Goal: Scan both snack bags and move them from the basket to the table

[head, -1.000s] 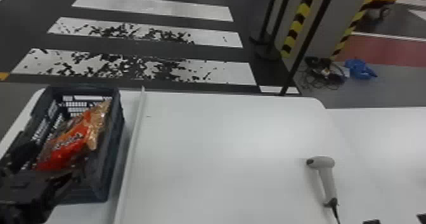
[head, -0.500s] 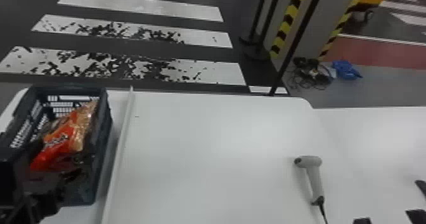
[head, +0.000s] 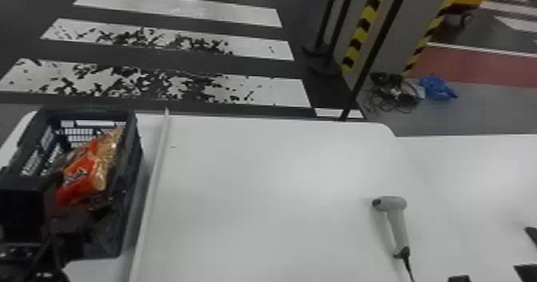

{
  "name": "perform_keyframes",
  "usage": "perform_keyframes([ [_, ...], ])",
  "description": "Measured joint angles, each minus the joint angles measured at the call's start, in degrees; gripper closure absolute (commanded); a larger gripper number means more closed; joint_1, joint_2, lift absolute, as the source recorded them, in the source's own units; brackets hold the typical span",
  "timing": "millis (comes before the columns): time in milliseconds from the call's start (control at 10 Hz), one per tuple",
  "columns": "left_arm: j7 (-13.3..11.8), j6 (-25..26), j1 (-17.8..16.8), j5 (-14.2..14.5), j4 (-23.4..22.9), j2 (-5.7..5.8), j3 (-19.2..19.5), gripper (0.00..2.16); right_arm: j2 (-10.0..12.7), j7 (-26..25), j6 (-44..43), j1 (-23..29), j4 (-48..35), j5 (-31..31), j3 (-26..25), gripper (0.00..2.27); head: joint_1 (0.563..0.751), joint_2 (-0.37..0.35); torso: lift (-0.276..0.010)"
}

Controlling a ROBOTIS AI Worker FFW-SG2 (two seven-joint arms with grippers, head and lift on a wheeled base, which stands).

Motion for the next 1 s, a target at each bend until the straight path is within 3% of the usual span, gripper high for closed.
perform_keyframes([
  [400,0.4,-0.1,-1.4,0.7,2.0,0.02,0.3,0.19,-0.2,0.0,-0.6,-0.1,0.6,0.0,-0.4,0.11,0.695,-0.214,-0.098],
  [1000,0.9,-0.2,-0.3,1.7,0.6,0.02,1.4,0.19,-1.4,-0.1,-0.4,-0.9,1.7,0.8,0.0,0.1,0.695,-0.193,-0.098],
])
